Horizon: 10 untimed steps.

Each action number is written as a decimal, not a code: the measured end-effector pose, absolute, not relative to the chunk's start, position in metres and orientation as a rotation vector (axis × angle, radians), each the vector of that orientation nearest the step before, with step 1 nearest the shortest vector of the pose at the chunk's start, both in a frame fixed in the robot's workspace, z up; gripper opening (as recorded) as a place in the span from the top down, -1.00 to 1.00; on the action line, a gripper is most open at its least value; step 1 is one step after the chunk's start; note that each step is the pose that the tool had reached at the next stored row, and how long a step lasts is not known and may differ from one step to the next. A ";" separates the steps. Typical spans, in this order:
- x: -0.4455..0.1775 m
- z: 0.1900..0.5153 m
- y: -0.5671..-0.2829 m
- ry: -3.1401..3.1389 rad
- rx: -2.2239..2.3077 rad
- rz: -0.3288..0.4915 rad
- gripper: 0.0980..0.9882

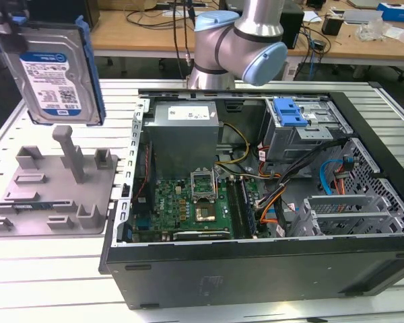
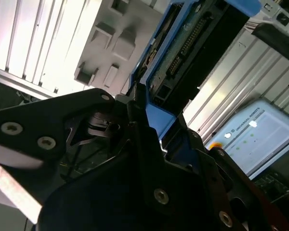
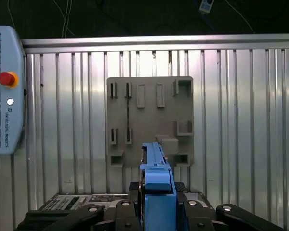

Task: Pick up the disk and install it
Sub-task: 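Pick up the disk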

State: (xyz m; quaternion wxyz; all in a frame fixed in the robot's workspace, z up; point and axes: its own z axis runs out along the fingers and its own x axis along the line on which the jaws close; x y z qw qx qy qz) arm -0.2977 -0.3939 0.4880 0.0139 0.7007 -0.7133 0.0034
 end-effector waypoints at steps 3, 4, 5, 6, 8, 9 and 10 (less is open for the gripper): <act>-0.282 0.488 -0.400 -2.219 2.180 0.005 0.40; -0.276 0.488 -0.403 -2.218 2.178 0.003 0.40; -0.272 0.488 -0.405 -2.217 2.178 0.001 0.40; -0.266 0.488 -0.407 -2.216 2.177 -0.001 0.40; -0.252 0.489 -0.412 -2.213 2.175 -0.006 0.40; -0.237 0.489 -0.417 -2.211 2.172 -0.011 0.40; -0.230 0.489 -0.420 -2.209 2.171 -0.014 0.40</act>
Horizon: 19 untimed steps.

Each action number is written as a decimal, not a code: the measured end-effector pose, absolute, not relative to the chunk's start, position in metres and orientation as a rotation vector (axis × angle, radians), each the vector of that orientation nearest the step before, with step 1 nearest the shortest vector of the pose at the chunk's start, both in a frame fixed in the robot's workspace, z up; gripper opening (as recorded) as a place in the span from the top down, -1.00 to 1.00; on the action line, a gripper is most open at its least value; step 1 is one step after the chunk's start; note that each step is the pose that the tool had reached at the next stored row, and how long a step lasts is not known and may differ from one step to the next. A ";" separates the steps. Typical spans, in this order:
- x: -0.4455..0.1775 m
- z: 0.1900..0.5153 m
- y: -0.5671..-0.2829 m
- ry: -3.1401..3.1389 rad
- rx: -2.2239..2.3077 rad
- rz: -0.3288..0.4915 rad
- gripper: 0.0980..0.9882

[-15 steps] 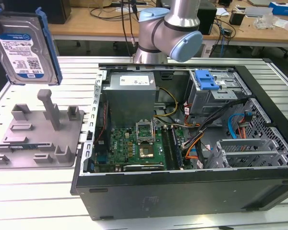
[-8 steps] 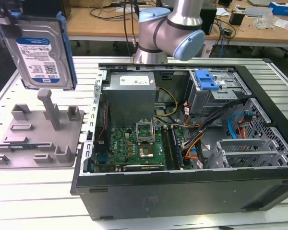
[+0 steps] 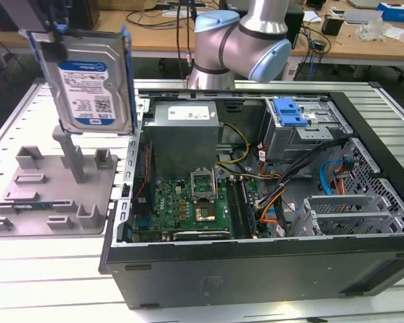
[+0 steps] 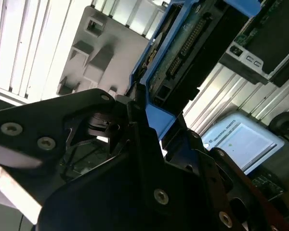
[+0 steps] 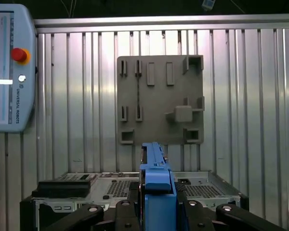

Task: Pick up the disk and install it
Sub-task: 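Pick up the disk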

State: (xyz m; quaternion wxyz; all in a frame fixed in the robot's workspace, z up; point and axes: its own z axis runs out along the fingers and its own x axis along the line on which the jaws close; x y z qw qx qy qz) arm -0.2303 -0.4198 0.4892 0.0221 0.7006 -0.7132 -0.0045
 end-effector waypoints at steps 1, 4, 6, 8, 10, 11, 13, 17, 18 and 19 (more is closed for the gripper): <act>-0.224 0.489 -0.422 -2.208 2.170 -0.017 0.40; -0.209 0.490 -0.428 -2.205 2.167 -0.022 0.40; -0.195 0.490 -0.432 -2.203 2.165 -0.027 0.40; -0.181 0.491 -0.436 -2.202 2.163 -0.030 0.40; -0.169 0.492 -0.439 -2.201 2.163 -0.031 0.40; -0.161 0.492 -0.441 -2.200 2.163 -0.031 0.40; -0.149 0.493 -0.443 -2.200 2.165 -0.032 0.40; -0.129 0.493 -0.447 -2.196 2.169 -0.032 0.40; -0.124 0.493 -0.448 -2.193 2.172 -0.032 0.40; -0.122 0.493 -0.448 -2.190 2.175 -0.032 0.40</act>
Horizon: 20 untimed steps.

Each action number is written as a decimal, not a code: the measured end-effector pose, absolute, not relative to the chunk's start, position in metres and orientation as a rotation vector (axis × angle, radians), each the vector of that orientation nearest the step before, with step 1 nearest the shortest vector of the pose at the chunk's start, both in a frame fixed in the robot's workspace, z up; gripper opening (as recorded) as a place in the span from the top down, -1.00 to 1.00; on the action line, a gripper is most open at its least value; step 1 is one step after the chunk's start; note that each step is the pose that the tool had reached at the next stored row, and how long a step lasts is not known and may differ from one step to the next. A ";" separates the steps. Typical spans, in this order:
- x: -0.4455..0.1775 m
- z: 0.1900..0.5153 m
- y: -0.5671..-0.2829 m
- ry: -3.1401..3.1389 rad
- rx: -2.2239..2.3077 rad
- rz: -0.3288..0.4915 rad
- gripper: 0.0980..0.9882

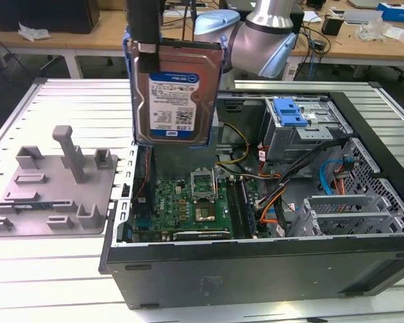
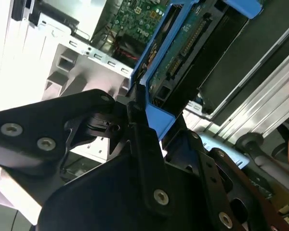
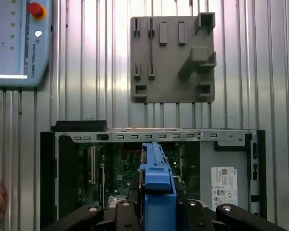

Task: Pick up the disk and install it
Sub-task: 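Pick up the disk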

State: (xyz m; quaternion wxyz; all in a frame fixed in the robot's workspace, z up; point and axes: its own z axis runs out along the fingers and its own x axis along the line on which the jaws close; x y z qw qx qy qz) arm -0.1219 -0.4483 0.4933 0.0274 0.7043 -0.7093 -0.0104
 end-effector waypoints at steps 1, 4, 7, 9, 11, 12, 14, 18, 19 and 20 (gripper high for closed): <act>-0.119 0.493 -0.449 -2.187 2.178 -0.032 0.40; -0.109 0.493 -0.451 -2.175 2.190 -0.032 0.40; -0.102 0.493 -0.452 -2.166 2.199 -0.031 0.40; -0.097 0.493 -0.454 -2.160 2.204 -0.031 0.40; -0.091 0.493 -0.456 -2.152 2.212 -0.031 0.40; -0.088 0.492 -0.457 -2.150 2.214 -0.031 0.40; -0.083 0.492 -0.459 -2.148 2.216 -0.030 0.40; -0.070 0.491 -0.465 -2.144 2.220 -0.030 0.40; -0.063 0.491 -0.468 -2.142 2.221 -0.030 0.40; -0.061 0.491 -0.470 -2.142 2.222 -0.030 0.40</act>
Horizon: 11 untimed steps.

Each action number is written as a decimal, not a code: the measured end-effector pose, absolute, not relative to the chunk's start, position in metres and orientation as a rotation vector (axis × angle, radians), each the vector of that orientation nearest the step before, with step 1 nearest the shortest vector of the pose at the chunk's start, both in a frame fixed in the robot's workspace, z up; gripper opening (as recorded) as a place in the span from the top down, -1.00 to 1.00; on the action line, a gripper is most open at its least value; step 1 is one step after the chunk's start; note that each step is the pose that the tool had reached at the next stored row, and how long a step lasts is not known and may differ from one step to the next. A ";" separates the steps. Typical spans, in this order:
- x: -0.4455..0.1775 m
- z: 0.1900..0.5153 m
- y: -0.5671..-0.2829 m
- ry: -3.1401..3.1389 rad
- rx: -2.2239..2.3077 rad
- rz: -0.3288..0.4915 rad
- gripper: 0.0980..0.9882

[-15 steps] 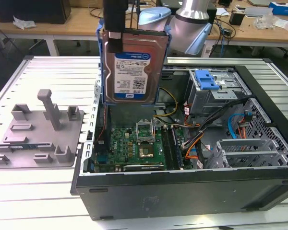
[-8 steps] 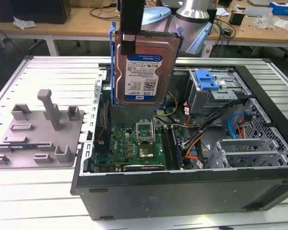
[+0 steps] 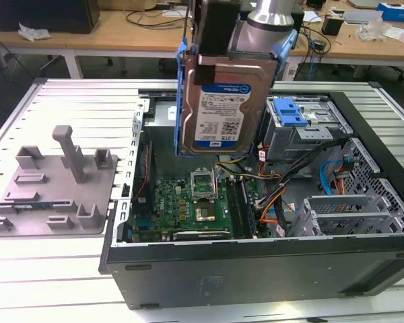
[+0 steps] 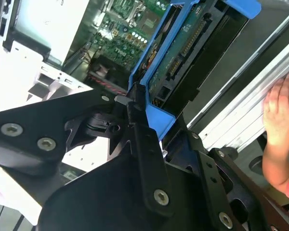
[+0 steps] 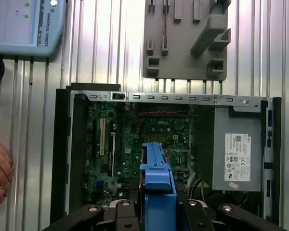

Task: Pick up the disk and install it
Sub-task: 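Pick up the disk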

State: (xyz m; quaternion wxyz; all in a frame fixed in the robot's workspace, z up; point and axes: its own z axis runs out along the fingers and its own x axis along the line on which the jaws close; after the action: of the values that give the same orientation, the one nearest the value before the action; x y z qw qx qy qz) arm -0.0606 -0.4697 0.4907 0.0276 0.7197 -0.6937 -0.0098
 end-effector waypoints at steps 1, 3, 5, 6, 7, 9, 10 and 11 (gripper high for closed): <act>-0.058 0.491 -0.471 -2.141 2.223 -0.030 0.40; -0.052 0.490 -0.474 -2.139 2.224 -0.030 0.40; -0.046 0.490 -0.476 -2.138 2.226 -0.030 0.40; -0.040 0.489 -0.478 -2.136 2.228 -0.030 0.40; -0.037 0.489 -0.479 -2.135 2.229 -0.030 0.40; -0.030 0.489 -0.482 -2.133 2.230 -0.030 0.40; -0.029 0.489 -0.482 -2.133 2.231 -0.030 0.40; -0.029 0.489 -0.482 -2.133 2.230 -0.030 0.40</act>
State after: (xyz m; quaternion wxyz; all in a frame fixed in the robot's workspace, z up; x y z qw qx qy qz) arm -0.0295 -0.4824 0.4890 0.0276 0.7224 -0.6908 -0.0097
